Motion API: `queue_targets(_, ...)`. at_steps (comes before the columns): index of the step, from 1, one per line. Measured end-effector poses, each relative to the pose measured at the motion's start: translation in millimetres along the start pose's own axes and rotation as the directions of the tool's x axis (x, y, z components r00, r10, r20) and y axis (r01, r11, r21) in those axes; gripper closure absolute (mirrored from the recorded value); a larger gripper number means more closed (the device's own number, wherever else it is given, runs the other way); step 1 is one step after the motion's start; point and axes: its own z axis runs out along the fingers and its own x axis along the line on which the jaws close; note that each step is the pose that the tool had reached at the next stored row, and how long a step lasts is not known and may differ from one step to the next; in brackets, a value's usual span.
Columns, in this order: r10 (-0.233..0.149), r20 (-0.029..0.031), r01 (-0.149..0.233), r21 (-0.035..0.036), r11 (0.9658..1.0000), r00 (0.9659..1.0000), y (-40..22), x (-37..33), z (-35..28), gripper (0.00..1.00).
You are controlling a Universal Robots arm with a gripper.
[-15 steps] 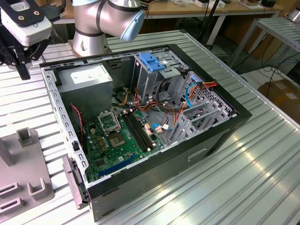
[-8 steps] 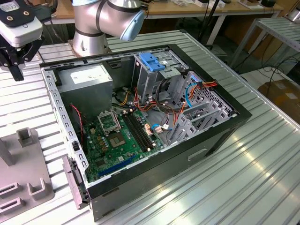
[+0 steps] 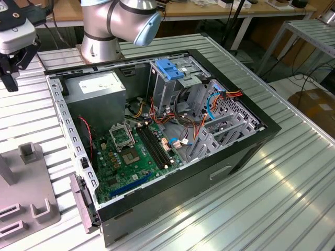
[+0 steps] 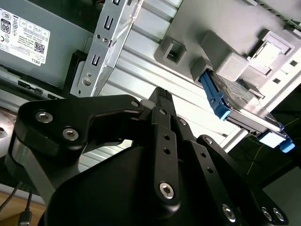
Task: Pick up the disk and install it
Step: 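Reach for the disk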
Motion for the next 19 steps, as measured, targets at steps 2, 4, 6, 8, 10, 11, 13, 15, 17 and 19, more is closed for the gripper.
queue_targets(2,0.000,-0.0001,0.000,0.0000,1.0000,1.0000,-0.1,2.8,-0.1,0.89)
queue_targets(4,0.000,-0.0002,0.000,0.0000,1.0000,1.0000,-0.3,6.2,-0.1,0.89)
queue_targets(6,0.000,-0.0002,0.000,0.0000,1.0000,1.0000,-0.5,10.5,-0.1,0.89)
queue_targets(8,0.000,-0.0003,0.000,0.0000,1.0000,1.0000,-0.6,13.3,-0.2,0.89)
queue_targets(10,0.000,-0.0005,0.000,0.0000,1.0000,1.0000,-0.8,16.5,-0.3,0.89)
queue_targets(11,0.000,-0.0005,0.000,0.0001,1.0000,1.0000,-0.9,17.9,-0.3,0.89)
queue_targets(13,0.000,-0.0007,0.000,0.0001,1.0000,1.0000,-1.1,21.8,-0.4,0.89)
queue_targets(15,0.000,-0.0007,0.000,0.0000,1.0000,1.0000,-1.3,25.6,-0.4,0.89)
queue_targets(17,0.000,-0.0009,0.000,0.0001,1.0000,1.0000,-1.5,29.5,-0.5,0.89)
queue_targets(19,0.000,-0.0009,0.000,0.0001,1.0000,1.0000,-1.7,32.9,-0.5,0.89)
